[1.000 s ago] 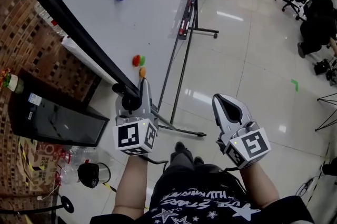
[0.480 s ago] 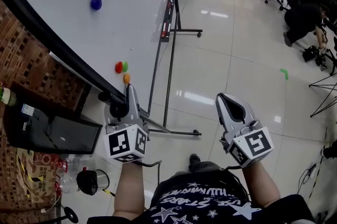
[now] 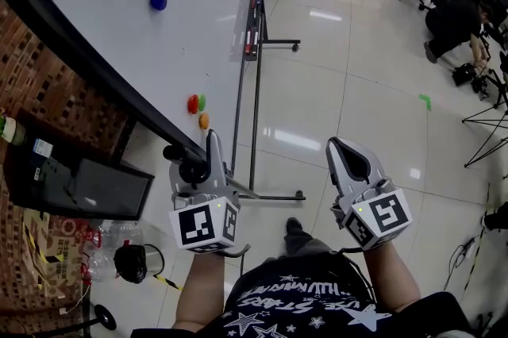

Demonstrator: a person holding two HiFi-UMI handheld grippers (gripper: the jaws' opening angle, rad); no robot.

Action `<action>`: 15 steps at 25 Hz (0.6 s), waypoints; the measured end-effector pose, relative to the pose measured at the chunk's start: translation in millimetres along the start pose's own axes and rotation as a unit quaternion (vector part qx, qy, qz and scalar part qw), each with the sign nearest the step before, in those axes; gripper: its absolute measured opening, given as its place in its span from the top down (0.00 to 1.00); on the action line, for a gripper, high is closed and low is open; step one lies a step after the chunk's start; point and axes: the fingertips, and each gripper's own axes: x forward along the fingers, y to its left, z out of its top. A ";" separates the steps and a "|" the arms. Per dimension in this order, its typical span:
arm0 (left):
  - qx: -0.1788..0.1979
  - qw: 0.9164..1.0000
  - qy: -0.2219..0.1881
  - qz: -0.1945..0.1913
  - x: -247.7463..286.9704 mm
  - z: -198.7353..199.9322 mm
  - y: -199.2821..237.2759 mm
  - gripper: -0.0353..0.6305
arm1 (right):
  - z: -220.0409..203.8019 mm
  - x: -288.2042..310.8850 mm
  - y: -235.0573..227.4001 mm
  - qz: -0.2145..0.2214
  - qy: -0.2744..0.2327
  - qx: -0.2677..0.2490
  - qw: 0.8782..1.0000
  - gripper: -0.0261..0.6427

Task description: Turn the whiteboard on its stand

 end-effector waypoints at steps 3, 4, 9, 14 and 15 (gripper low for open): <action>-0.003 1.000 0.002 -0.009 -21.2 3.2 -3.7 0.78 | 1.5 -12.3 9.5 -0.005 -0.003 0.004 1.000 0.95; -0.004 1.000 0.001 -0.012 -28.3 3.5 -4.3 0.78 | 1.4 -16.7 13.0 -0.007 -0.004 0.005 1.000 0.95; -0.007 1.000 -0.006 -0.009 -63.0 6.6 -5.7 0.78 | -0.5 -46.8 30.6 -0.014 -0.003 -0.002 1.000 0.95; -0.003 1.000 -0.014 0.001 -92.6 14.1 -9.7 0.78 | -12.7 -84.8 40.1 -0.026 0.015 -0.007 1.000 0.95; -0.003 1.000 -0.014 0.002 -97.8 14.9 -9.8 0.78 | -16.2 -91.4 41.6 -0.028 0.020 -0.006 0.999 0.95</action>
